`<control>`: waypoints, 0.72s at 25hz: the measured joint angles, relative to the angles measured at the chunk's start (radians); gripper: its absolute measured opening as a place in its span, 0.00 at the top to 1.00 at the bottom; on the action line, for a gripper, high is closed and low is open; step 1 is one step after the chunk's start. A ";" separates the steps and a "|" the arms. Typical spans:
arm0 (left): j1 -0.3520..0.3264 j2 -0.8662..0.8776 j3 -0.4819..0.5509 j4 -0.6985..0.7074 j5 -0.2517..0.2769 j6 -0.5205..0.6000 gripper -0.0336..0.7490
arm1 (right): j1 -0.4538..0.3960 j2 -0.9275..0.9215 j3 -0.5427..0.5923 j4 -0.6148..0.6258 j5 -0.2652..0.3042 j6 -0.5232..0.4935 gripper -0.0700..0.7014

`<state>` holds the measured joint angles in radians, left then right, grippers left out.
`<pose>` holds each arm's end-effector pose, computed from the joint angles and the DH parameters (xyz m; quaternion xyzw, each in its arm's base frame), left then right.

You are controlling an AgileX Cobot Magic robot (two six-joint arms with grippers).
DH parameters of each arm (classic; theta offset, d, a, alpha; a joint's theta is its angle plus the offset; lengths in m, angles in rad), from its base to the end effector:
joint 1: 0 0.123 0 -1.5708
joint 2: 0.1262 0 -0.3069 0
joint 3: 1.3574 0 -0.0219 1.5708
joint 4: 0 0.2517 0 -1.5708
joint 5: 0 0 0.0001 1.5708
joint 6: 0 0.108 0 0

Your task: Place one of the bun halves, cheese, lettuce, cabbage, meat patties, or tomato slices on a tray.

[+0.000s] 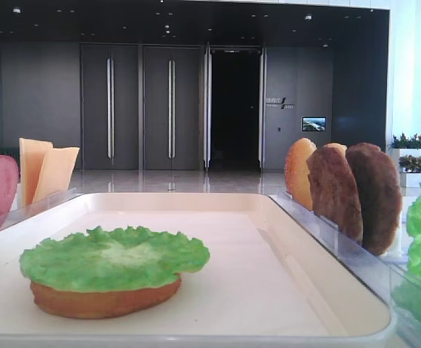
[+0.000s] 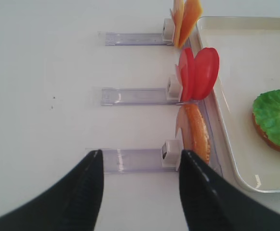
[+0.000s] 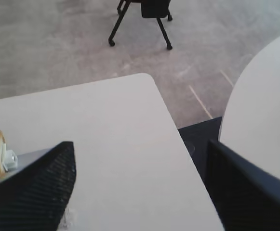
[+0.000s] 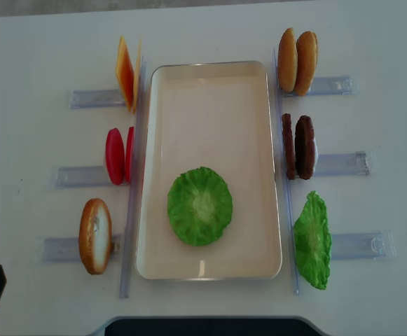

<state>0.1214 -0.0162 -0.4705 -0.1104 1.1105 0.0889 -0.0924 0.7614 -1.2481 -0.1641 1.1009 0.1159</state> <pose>-0.0117 -0.0122 0.2569 -0.0110 0.8679 -0.0030 0.4967 0.0965 -0.0247 0.4627 0.0941 0.8588 -0.0760 0.4978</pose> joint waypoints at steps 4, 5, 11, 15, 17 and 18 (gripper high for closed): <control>0.000 0.000 0.000 0.000 0.000 0.000 0.46 | 0.000 -0.148 0.120 0.000 -0.006 -0.019 0.19; 0.000 0.000 0.000 0.000 0.000 0.000 0.46 | 0.000 -0.188 0.156 0.000 -0.009 -0.020 0.19; 0.000 0.000 0.000 0.000 0.000 0.000 0.46 | 0.000 -0.400 0.362 0.000 -0.026 -0.026 0.19; 0.000 0.000 0.000 0.000 0.000 0.000 0.46 | 0.000 -0.532 0.482 0.028 -0.031 -0.030 0.19; 0.000 0.000 0.000 0.000 0.000 -0.003 0.46 | 0.000 -0.601 0.533 0.065 -0.031 -0.053 0.19; 0.000 0.000 0.000 0.000 0.000 -0.007 0.46 | 0.000 -0.629 0.551 0.089 -0.030 -0.067 0.19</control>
<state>0.1214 -0.0162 -0.4705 -0.1104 1.1105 0.0820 -0.0924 0.1327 -0.6972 -0.0747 1.0713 0.0488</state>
